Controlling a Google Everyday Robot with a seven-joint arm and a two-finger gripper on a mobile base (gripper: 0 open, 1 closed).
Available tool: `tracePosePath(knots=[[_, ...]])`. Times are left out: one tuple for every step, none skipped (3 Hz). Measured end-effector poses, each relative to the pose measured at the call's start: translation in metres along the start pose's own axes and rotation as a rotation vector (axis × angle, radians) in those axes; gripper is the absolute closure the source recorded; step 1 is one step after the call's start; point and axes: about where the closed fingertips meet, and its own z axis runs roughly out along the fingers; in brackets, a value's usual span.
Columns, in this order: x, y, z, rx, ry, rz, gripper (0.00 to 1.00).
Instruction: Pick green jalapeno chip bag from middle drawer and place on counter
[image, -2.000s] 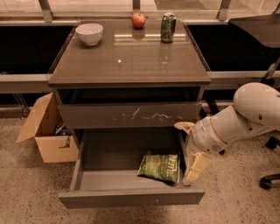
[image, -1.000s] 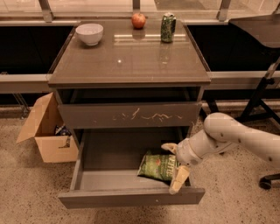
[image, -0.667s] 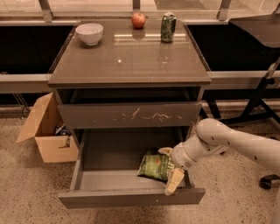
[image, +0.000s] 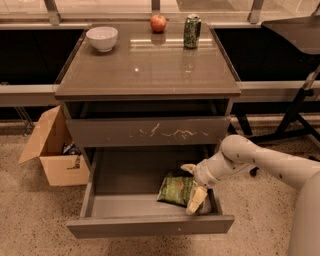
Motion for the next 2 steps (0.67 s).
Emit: tracePosePath(knots=[[0.016,-0.038,0.007,0.077,0.008,0.006,0.00],[0.031,-0.059,0.017,0.096,0.011,0.029,0.00]])
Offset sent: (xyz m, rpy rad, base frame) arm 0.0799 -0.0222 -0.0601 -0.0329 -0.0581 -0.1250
